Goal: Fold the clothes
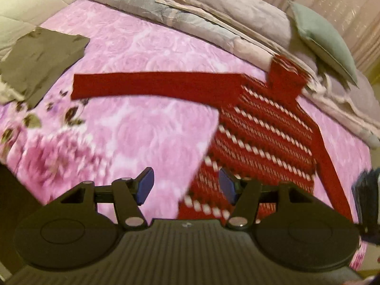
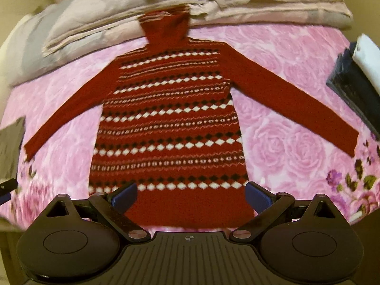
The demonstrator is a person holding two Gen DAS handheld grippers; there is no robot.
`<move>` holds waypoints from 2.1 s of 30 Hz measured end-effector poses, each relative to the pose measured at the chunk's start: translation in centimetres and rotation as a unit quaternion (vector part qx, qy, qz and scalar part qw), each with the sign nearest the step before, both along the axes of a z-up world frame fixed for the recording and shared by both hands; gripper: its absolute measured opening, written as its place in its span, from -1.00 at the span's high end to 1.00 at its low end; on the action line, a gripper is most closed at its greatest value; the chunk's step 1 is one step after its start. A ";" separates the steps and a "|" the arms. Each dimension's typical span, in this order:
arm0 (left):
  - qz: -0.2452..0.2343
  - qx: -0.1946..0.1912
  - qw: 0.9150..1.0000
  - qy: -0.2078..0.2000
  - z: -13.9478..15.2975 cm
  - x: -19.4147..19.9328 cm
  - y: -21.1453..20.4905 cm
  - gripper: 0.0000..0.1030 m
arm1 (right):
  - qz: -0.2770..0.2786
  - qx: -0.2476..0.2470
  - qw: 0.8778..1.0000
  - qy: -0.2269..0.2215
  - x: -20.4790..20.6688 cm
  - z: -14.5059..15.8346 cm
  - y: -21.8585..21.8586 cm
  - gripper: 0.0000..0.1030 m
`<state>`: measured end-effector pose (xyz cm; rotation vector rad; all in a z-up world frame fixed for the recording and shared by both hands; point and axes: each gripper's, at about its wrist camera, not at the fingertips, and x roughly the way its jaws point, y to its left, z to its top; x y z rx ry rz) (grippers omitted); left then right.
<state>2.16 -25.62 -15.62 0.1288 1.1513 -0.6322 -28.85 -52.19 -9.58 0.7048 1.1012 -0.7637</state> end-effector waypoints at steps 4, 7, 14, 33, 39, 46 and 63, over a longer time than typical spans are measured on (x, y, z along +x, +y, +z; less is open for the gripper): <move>0.027 -0.001 0.999 0.027 -4.4 6.9 -0.8 -0.10 | -0.042 -0.012 0.999 0.023 3.2 -1.4 -2.8 -0.93; 0.066 -0.013 0.996 0.053 -8.2 11.5 -0.3 -0.10 | -0.067 -0.028 0.996 0.042 4.8 -2.6 -4.6 -0.93; 0.292 -0.101 0.939 0.151 -16.6 20.4 4.8 -0.06 | -0.120 -0.025 0.989 0.088 5.6 -8.5 -6.8 -0.93; 0.476 -0.256 0.835 0.106 -25.8 24.0 8.5 0.92 | -0.122 -0.023 0.983 0.138 6.7 -18.8 -8.3 -0.93; 0.387 -0.228 0.894 -0.007 -19.9 23.4 5.4 0.97 | -0.126 -0.040 0.983 0.127 5.1 -18.5 -10.4 -0.93; 0.061 -0.310 0.942 -0.115 -8.0 14.6 -8.6 0.98 | -0.172 -0.050 0.978 0.106 1.1 -17.2 -14.0 -0.93; -0.241 -0.083 0.967 -0.001 -18.9 -1.8 -22.1 0.50 | -0.271 -0.007 0.955 -0.119 -5.2 -16.9 -21.2 -0.92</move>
